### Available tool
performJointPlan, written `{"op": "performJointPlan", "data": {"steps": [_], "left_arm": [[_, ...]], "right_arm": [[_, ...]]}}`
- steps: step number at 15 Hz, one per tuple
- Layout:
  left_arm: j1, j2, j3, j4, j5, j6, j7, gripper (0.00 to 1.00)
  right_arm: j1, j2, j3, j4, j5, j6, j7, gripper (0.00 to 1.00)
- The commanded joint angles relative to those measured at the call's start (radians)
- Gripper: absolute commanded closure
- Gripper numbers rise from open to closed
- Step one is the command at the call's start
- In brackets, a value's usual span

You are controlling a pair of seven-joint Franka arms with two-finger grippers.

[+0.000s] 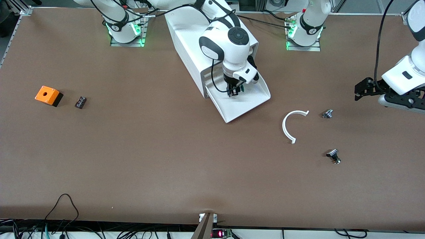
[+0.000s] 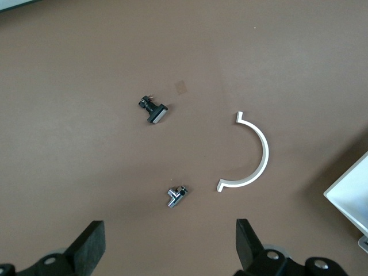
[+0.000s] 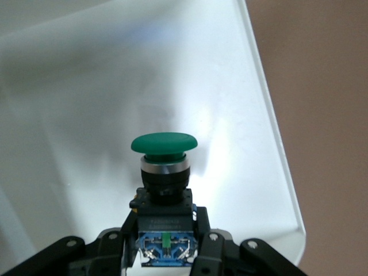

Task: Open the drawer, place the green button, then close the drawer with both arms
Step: 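Lower the green button into the open drawer and open the right gripper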

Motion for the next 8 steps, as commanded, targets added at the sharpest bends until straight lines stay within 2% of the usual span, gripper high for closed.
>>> {"op": "performJointPlan", "data": {"steps": [1,2,4,8], "left_arm": [[-0.012,0.014,-0.001,0.029,0.034,-0.027,-0.039,0.0],[-0.012,0.014,-0.001,0.029,0.03,-0.028,-0.039,0.0],[-0.013,0.016,0.004,0.029,0.027,-0.028,-0.041,0.0],[-0.004,0.019,0.027,0.029,0.008,-0.031,-0.036,0.0]], "right_arm": [[-0.002,0.066,0.007,0.069,-0.017,-0.003,-0.009,0.54],[-0.008,0.071,0.007,0.069,-0.014,0.012,-0.008,0.45],[-0.01,0.072,0.004,0.072,-0.008,0.022,0.0,0.0],[-0.007,0.061,-0.001,0.165,-0.011,-0.07,0.061,0.0]]}}
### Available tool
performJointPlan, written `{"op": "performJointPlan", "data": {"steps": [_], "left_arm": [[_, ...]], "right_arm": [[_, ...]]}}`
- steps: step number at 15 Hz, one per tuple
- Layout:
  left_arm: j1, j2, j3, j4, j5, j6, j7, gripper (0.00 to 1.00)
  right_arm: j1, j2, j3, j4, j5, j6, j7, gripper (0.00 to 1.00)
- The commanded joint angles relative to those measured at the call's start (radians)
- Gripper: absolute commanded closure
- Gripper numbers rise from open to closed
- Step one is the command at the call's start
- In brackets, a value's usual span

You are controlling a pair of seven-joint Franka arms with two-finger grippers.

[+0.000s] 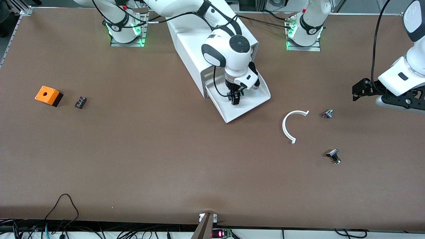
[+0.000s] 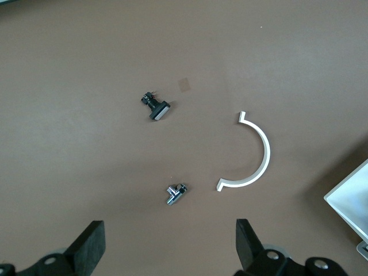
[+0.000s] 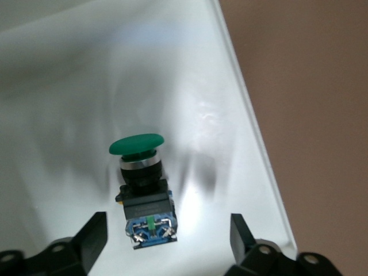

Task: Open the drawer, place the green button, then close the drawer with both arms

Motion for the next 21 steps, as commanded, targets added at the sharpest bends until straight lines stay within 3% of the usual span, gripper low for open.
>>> {"op": "performJointPlan", "data": {"steps": [1,6,9,12,14,18,21], "left_arm": [[0.002,0.017,0.031,0.027,-0.023,-0.028,-0.008,0.0],[-0.007,0.018,0.028,0.03,-0.036,-0.035,-0.057,0.0],[-0.016,0.03,0.018,0.03,-0.024,-0.025,-0.104,0.0],[-0.038,0.059,0.012,0.024,-0.048,0.011,-0.106,0.0],[-0.05,0.096,-0.001,0.009,-0.114,0.085,-0.139,0.0],[-0.105,0.158,-0.058,-0.057,-0.119,0.23,-0.348,0.0],[-0.153,0.245,-0.06,-0.074,-0.126,0.357,-0.451,0.0]], "right_arm": [[0.0,-0.004,-0.002,0.113,-0.011,-0.112,0.029,0.0],[-0.039,-0.132,-0.016,0.15,0.006,-0.182,0.075,0.0],[-0.088,-0.214,-0.021,0.149,0.008,-0.216,0.295,0.0],[-0.14,-0.264,-0.065,0.132,0.009,-0.207,0.53,0.0],[-0.192,-0.289,-0.065,0.107,0.011,-0.206,0.717,0.0],[-0.254,-0.344,-0.07,-0.023,0.009,-0.205,1.019,0.0],[-0.306,-0.367,-0.07,-0.109,0.011,-0.215,1.208,0.0]]}}
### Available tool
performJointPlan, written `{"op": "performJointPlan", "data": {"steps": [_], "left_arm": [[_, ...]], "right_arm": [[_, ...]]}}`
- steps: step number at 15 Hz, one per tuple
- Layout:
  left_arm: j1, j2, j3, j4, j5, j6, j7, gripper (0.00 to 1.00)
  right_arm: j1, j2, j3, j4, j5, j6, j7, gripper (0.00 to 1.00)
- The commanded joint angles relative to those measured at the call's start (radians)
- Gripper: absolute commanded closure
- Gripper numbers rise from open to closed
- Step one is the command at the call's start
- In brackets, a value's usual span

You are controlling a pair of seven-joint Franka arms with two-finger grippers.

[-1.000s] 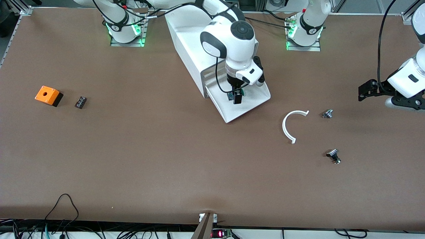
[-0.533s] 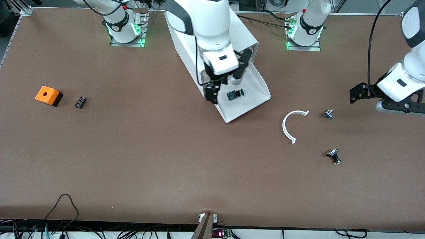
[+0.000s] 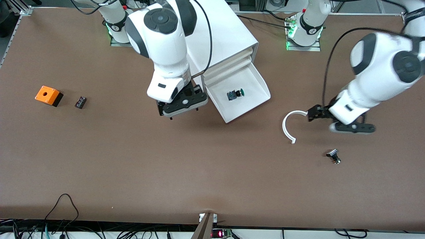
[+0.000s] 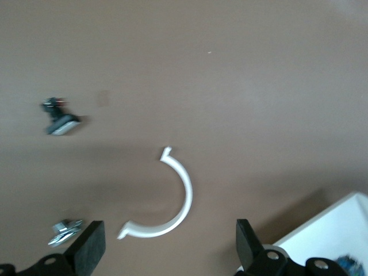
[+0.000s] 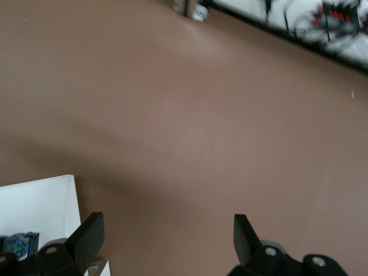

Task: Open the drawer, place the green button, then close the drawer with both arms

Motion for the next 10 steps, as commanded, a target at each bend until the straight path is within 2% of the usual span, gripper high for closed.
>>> {"op": "performJointPlan", "data": {"steps": [1,3,6,8,10], "left_arm": [[-0.035,0.077,0.002,-0.005,-0.036,0.099,-0.098,0.0],[-0.073,0.128,0.002,-0.024,-0.077,0.182,-0.156,0.0],[-0.121,0.18,0.004,-0.096,-0.077,0.36,-0.242,0.0],[-0.147,0.2,0.004,-0.166,-0.08,0.481,-0.274,0.0],[-0.178,0.211,0.002,-0.228,-0.082,0.55,-0.299,0.0]], "right_arm": [[-0.067,-0.063,0.008,-0.122,0.011,-0.003,0.194,0.0],[-0.126,-0.067,0.014,-0.16,0.013,-0.007,0.259,0.0],[-0.234,-0.099,0.02,-0.196,0.011,-0.098,0.262,0.0],[-0.325,-0.133,0.058,-0.202,0.011,-0.124,0.265,0.0],[-0.461,-0.174,0.122,-0.216,0.011,-0.124,0.262,0.0]]}}
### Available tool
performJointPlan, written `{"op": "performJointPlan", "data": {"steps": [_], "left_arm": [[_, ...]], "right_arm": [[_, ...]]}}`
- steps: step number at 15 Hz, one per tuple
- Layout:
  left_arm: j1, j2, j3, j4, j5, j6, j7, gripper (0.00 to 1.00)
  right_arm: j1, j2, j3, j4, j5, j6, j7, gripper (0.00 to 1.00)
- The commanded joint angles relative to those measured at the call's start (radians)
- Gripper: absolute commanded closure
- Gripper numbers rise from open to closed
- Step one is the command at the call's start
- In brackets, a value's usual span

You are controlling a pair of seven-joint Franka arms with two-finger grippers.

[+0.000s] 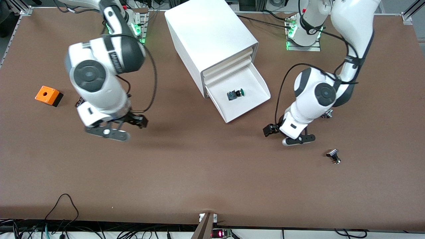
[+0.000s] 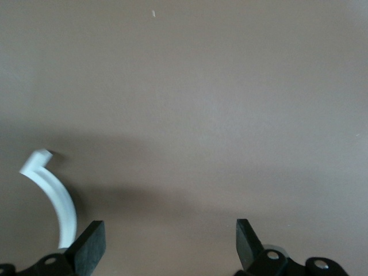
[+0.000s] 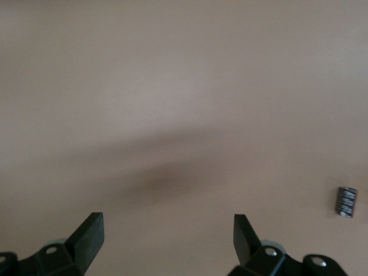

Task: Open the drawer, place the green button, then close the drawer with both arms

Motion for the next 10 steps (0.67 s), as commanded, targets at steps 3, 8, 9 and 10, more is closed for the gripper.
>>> {"op": "performJointPlan", "data": {"steps": [3,8,9,10], "left_arm": [[-0.098,0.016,0.006,-0.108,-0.185,0.095,-0.039,0.0],[-0.13,-0.039,-0.009,-0.224,-0.256,0.12,-0.074,0.0],[-0.13,-0.063,-0.039,-0.255,-0.258,0.106,-0.105,0.0],[-0.129,-0.082,-0.062,-0.279,-0.256,0.094,-0.148,0.0]], "right_arm": [[-0.3,-0.169,0.163,-0.122,0.012,-0.014,0.021,0.0],[-0.351,-0.251,0.06,-0.13,0.02,-0.069,-0.283,0.0],[-0.351,-0.254,0.022,-0.13,0.02,-0.072,-0.412,0.0],[-0.351,-0.253,-0.013,-0.128,0.018,-0.089,-0.538,0.0]]}}
